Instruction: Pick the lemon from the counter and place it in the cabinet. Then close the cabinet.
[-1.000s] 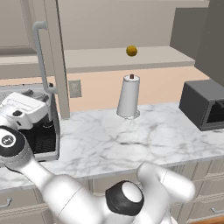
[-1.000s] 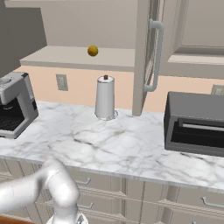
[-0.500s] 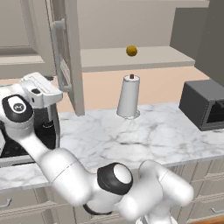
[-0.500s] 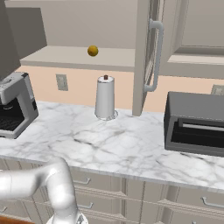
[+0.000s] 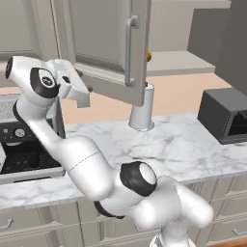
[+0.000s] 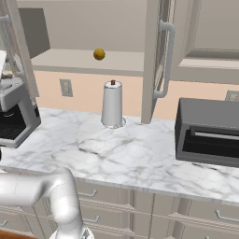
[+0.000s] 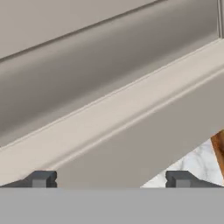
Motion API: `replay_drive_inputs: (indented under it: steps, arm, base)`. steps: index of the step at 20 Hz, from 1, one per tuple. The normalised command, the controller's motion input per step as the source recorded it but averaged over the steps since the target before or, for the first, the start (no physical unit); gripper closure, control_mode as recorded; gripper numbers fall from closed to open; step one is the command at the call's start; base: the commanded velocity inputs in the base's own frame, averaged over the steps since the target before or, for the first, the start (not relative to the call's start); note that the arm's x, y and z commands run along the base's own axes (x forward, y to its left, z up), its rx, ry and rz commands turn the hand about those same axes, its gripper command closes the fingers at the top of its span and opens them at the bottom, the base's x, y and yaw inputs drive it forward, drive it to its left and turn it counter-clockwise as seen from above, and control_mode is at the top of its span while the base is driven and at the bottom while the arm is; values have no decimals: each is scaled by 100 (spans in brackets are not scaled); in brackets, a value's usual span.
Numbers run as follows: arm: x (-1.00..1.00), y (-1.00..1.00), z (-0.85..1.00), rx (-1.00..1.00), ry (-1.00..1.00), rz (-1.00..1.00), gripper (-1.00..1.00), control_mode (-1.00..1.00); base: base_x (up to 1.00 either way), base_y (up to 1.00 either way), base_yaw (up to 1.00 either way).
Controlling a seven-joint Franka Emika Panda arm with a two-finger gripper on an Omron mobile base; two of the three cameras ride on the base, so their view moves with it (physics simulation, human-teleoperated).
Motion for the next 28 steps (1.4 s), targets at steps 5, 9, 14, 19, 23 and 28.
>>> replay_drive_inputs:
  steps: [5,9,14,19,23,28]
  arm:
    - [94,-100,-58,22,-20,0,-100,-100]
    - [100,-100,-55,19,-30,0,-100,-100]
    - [100,-100,-55,20,-28,1,-100,-100]
    - [100,-100,-65,25,-23,3,-100,-100]
    - [100,-100,-63,28,-20,3,-100,-100]
    - [100,-100,-58,30,-13,7,-100,-100]
  base:
    - [0,0,0]
    - [0,0,0]
    - [0,0,0]
    - [0,0,0]
    - [0,0,0]
    - [0,0,0]
